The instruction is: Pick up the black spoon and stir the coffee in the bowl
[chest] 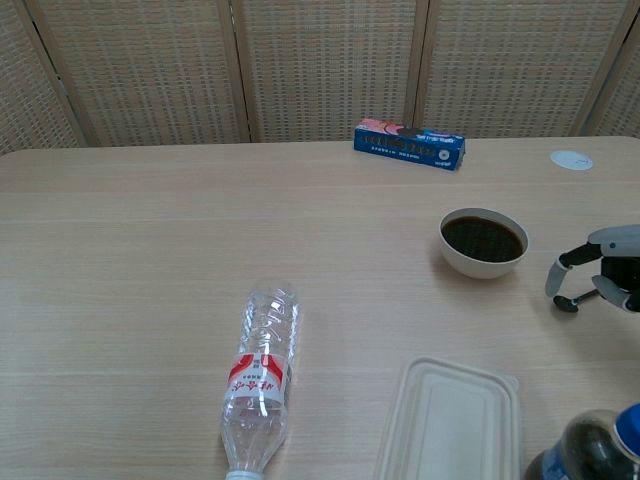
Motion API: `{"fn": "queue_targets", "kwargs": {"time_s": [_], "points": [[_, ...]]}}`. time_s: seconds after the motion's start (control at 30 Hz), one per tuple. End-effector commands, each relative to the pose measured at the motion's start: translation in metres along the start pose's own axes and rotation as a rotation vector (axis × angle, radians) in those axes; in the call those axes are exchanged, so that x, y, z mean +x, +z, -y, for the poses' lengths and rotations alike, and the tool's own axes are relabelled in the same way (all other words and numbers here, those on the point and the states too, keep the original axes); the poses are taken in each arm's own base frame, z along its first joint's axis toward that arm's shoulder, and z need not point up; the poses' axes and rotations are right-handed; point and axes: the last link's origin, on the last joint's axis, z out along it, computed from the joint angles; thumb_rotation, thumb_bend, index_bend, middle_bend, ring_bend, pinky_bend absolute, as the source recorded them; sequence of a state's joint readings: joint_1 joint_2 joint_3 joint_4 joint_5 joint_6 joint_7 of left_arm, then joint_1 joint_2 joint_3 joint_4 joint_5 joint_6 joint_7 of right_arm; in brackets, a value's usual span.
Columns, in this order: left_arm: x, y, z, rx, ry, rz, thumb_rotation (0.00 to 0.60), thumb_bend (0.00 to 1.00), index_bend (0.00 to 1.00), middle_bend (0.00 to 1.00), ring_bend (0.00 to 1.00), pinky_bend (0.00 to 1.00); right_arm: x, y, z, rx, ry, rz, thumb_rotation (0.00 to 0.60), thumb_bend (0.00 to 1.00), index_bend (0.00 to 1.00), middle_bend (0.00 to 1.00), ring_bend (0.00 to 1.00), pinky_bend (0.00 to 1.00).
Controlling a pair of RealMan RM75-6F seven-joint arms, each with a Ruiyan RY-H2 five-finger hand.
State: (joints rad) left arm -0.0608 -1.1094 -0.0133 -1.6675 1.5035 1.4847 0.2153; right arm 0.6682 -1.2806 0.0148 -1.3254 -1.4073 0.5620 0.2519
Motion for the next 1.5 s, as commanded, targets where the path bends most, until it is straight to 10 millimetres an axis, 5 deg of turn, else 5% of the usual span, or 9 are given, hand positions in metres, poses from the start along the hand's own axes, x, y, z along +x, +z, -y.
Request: {"fn": "queue_targets", "kwargs": {"time_s": [0.03, 0.7, 1.5], "points": [[-0.001, 0.0, 0.0, -0.001, -0.001, 0.002, 0.6, 0.45, 0.0, 0.0, 0.0, 0.0, -0.002, 0.003, -0.003, -0.012, -0.001, 0.006, 0.6, 1.0, 0.3, 0.99, 1.0, 1.0], [-0.004, -0.001, 0.003, 0.013, 0.001, 0.016, 0.6, 0.45, 0.0, 0.0, 0.0, 0.0, -0.008, 0.017, -0.01, -0.055, -0.008, 0.032, 0.6, 1.0, 0.3, 0.99, 1.0, 1.0], [-0.005, 0.003, -0.001, -0.001, -0.001, 0.016, 0.6, 0.45, 0.0, 0.0, 0.0, 0.0, -0.009, -0.016, -0.049, -0.16, 0.001, 0.012, 0.6, 1.0, 0.3, 0.99, 1.0, 1.0]]}}
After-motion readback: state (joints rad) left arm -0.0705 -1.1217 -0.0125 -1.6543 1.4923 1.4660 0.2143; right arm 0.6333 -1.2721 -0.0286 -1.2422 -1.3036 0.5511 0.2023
